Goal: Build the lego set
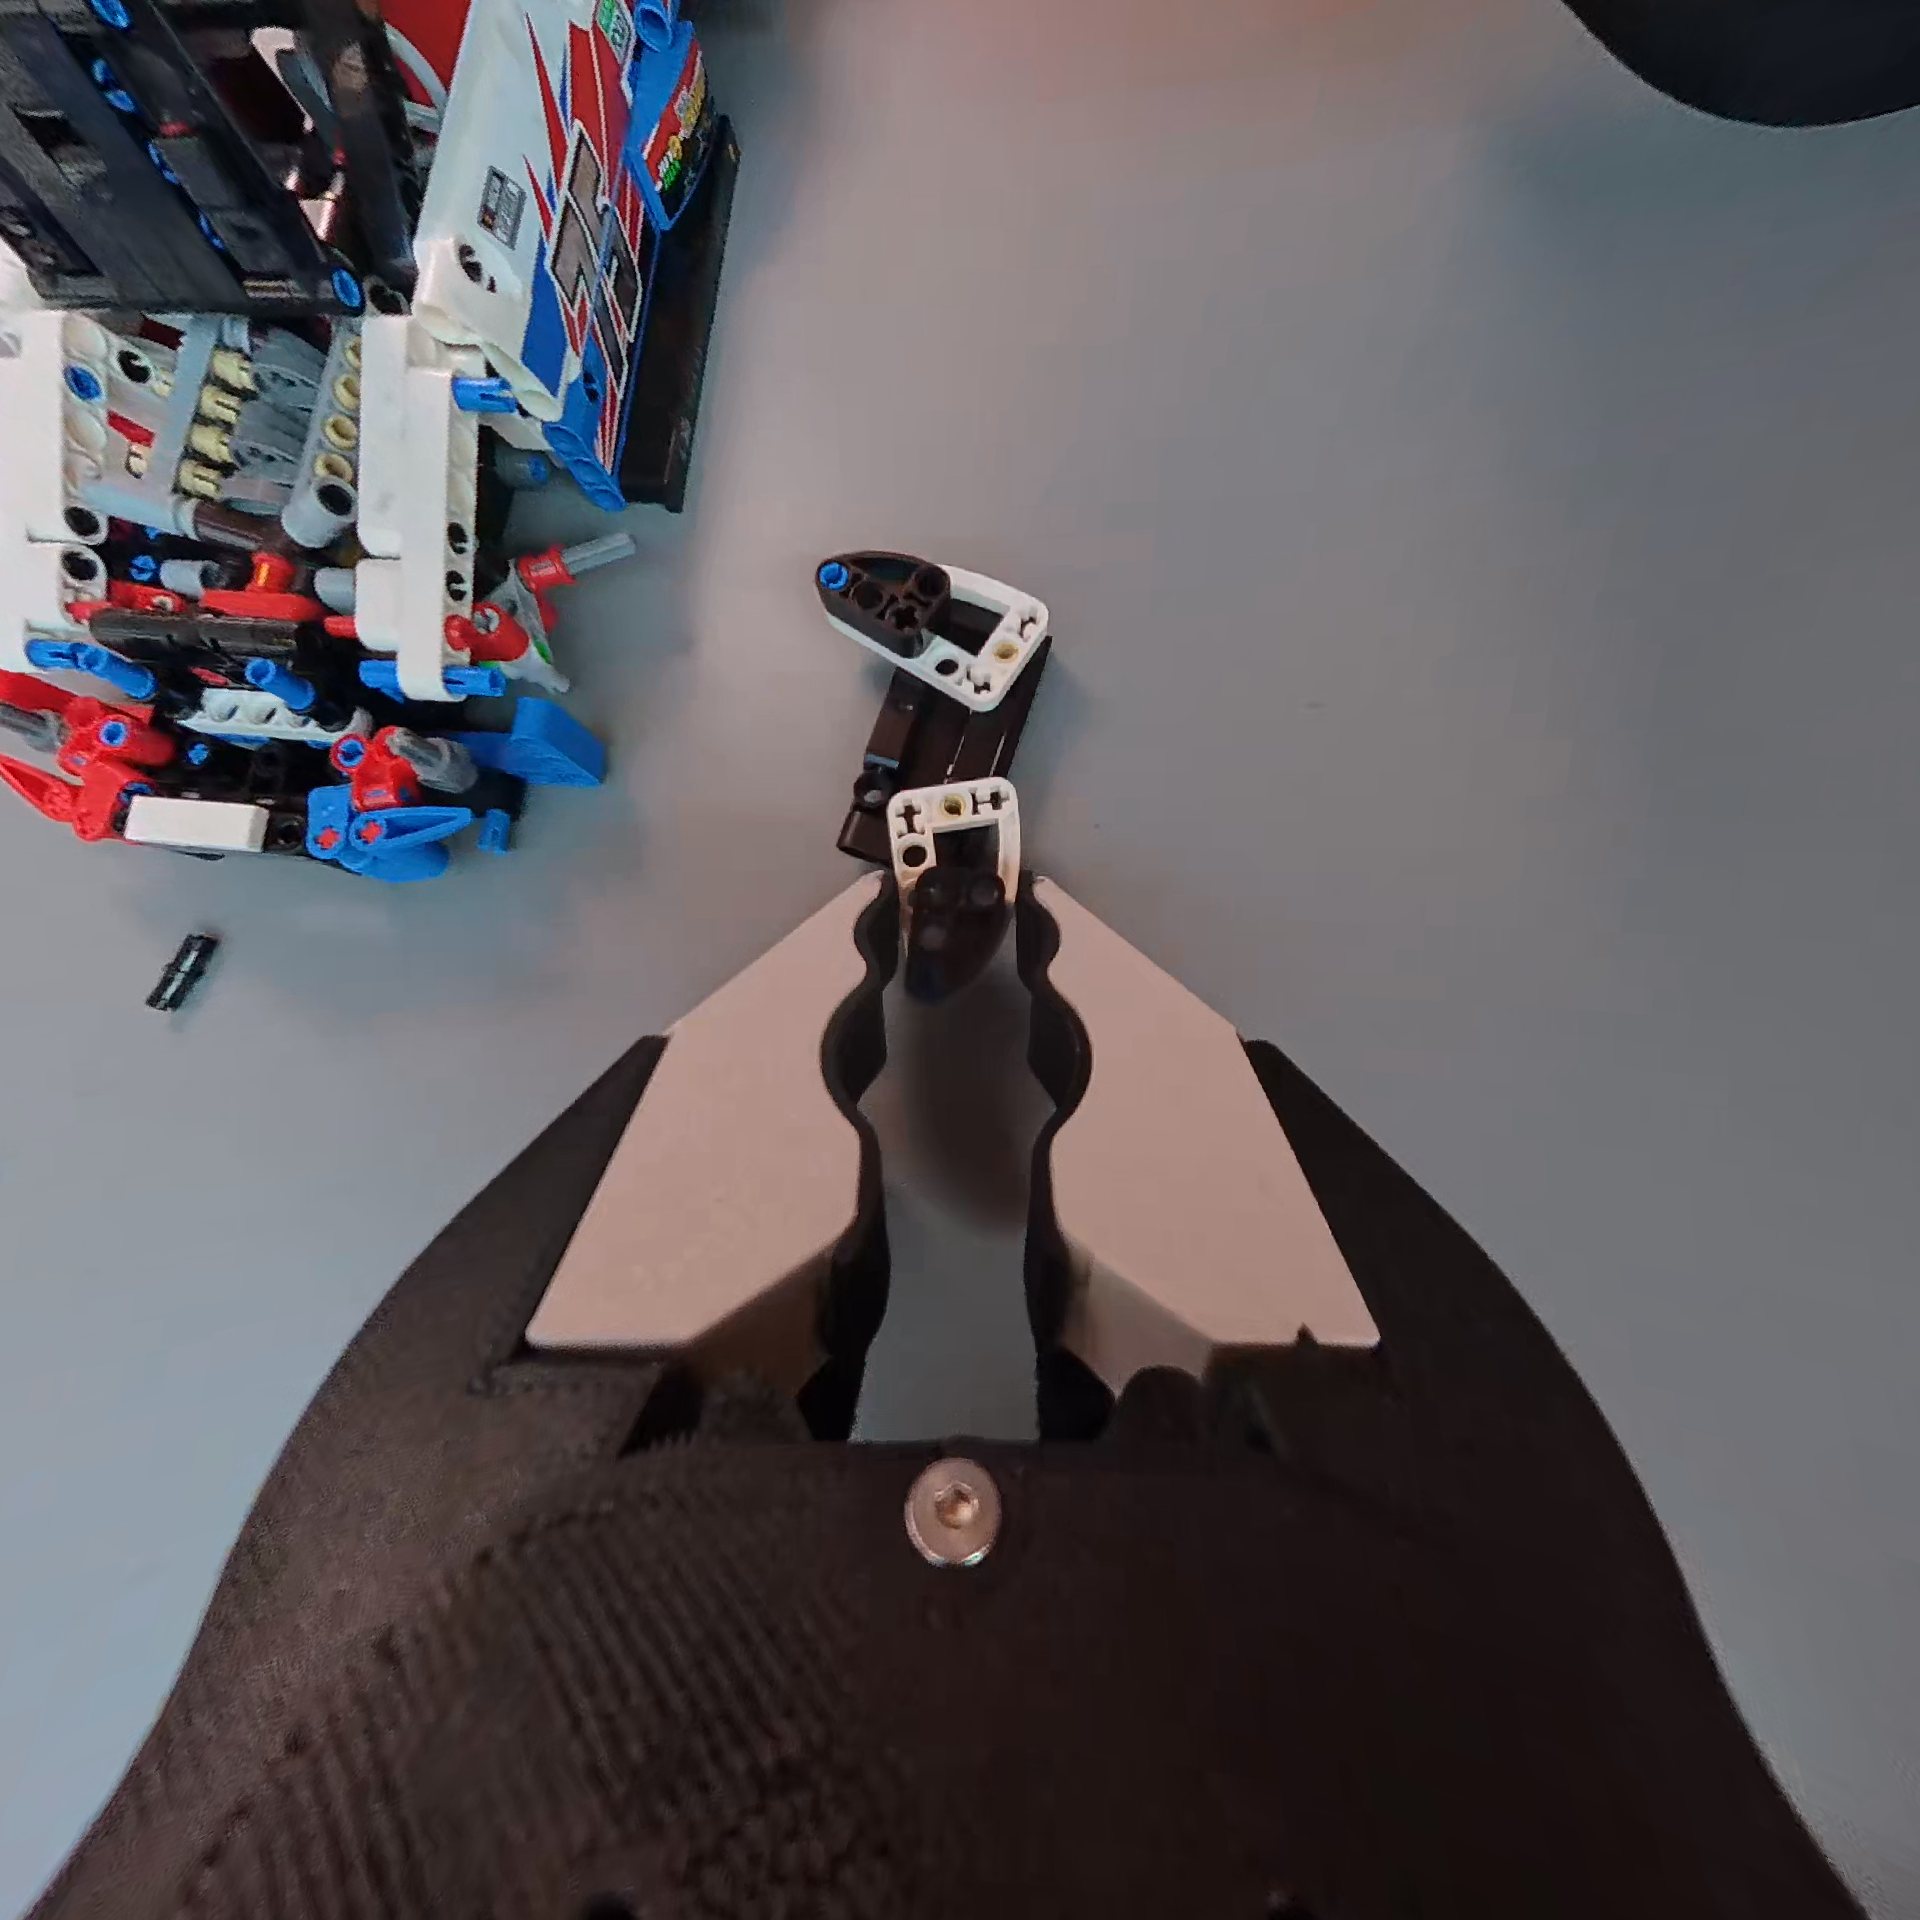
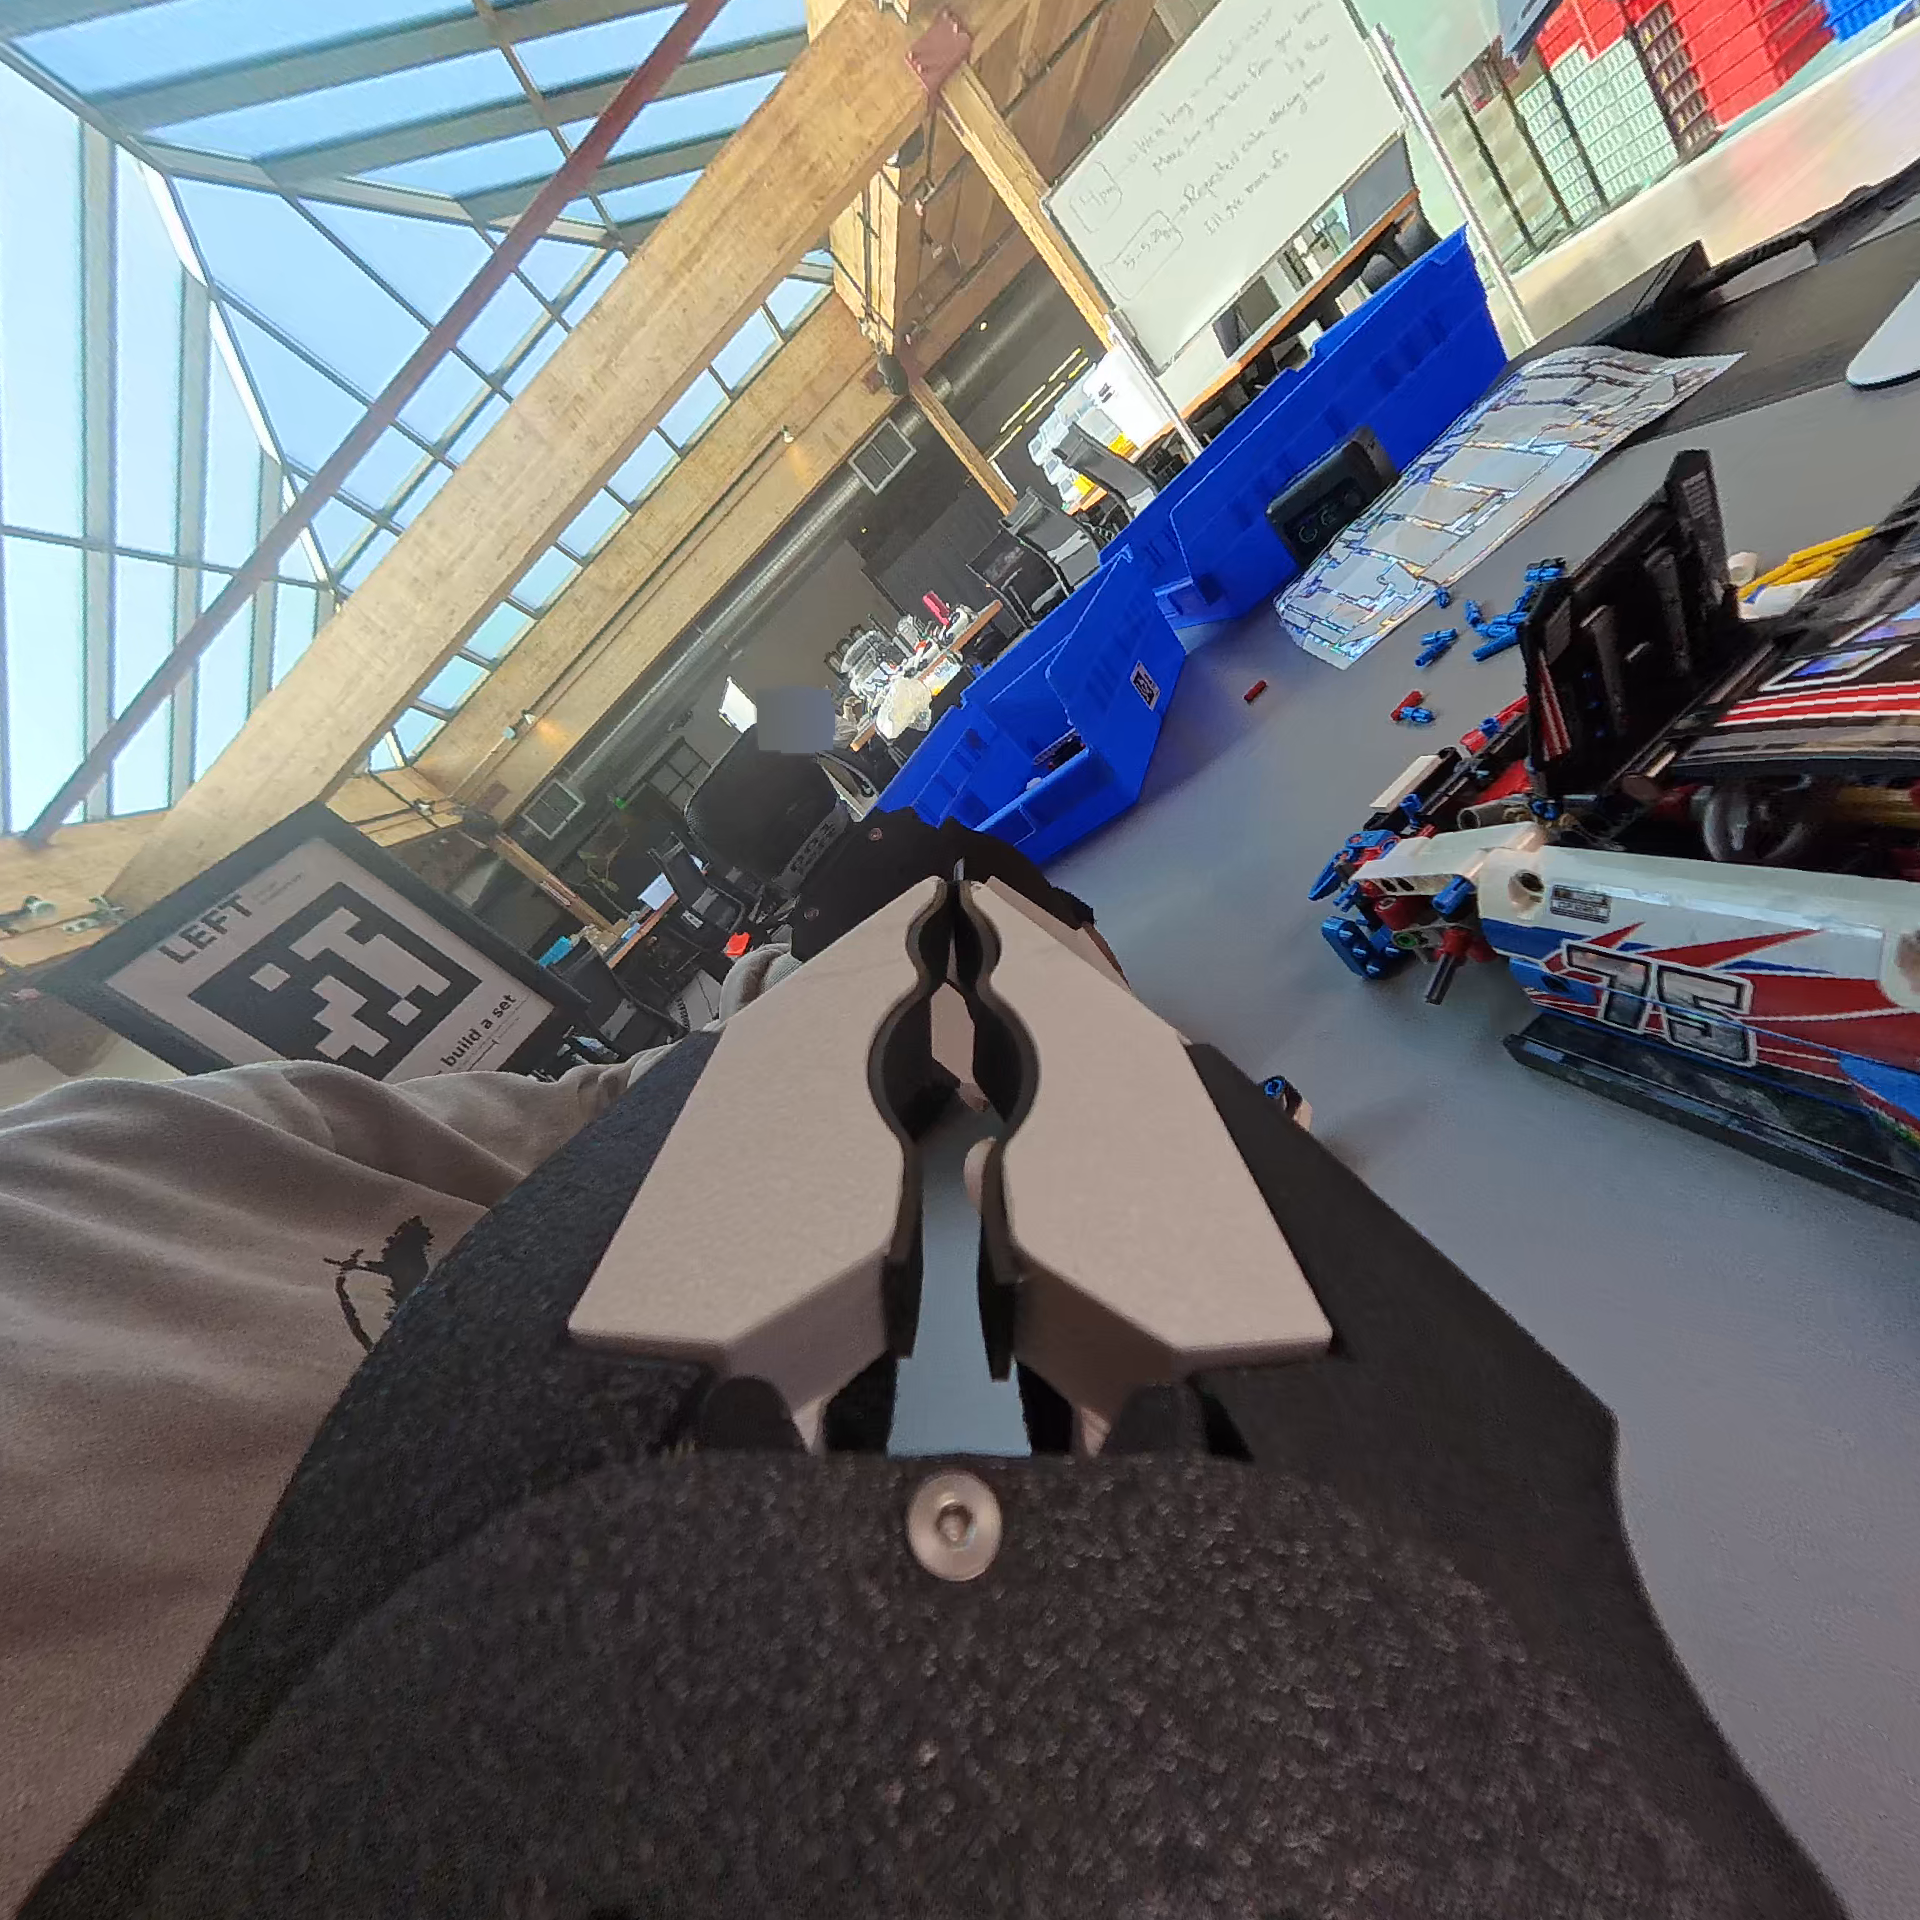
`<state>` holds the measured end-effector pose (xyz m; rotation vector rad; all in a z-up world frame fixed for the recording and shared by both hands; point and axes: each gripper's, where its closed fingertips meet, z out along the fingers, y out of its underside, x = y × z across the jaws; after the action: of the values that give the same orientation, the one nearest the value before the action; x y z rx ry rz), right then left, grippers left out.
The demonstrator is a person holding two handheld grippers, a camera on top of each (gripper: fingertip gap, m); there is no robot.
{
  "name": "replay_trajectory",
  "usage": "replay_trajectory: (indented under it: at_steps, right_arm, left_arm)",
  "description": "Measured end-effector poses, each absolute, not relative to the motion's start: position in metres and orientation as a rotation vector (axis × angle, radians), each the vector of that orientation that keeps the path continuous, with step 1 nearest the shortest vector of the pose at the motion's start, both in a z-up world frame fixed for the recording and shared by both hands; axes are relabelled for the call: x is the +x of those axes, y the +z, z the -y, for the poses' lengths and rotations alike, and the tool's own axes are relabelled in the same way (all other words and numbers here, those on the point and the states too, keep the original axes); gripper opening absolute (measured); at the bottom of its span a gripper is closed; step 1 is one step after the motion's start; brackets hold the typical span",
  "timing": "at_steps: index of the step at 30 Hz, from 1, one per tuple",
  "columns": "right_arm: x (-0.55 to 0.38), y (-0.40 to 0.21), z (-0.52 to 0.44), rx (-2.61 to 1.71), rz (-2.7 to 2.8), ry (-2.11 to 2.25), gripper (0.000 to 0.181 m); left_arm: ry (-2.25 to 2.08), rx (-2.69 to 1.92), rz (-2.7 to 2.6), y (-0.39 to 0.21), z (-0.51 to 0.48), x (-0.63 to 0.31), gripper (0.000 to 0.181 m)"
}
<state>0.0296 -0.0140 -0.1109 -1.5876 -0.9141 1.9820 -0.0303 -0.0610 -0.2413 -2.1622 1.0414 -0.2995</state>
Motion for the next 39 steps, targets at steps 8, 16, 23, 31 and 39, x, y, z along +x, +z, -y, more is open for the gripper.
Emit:
replay_trajectory:
  at_steps: [8,16,23,31,39]
  right_arm:
    - [0.031,-0.106,0.018,-1.566,0.927,1.989,0.0]
    - [0.028,-0.091,0.048,-1.417,0.965,2.179,0.0]
    - [0.022,-0.102,0.059,-1.425,1.095,2.089,0.0]
    - [0.019,-0.109,0.067,-1.424,1.179,2.04,0.0]
    - [0.02,-0.104,0.068,-1.387,1.17,2.018,0.0]
  left_arm:
    - [-0.405,-2.113,-0.86,-0.217,0.055,-0.035,0.037]
    - [-1.056,-1.653,-0.48,-0.114,0.065,0.007,0.019]
    - [-1.044,-1.624,-0.505,-0.108,0.069,0.018,0.009]
    - [-1.063,-1.644,-0.504,-0.114,0.07,0.019,0.002]
    - [-1.086,-1.601,-0.497,-0.107,0.073,0.022,0.0]
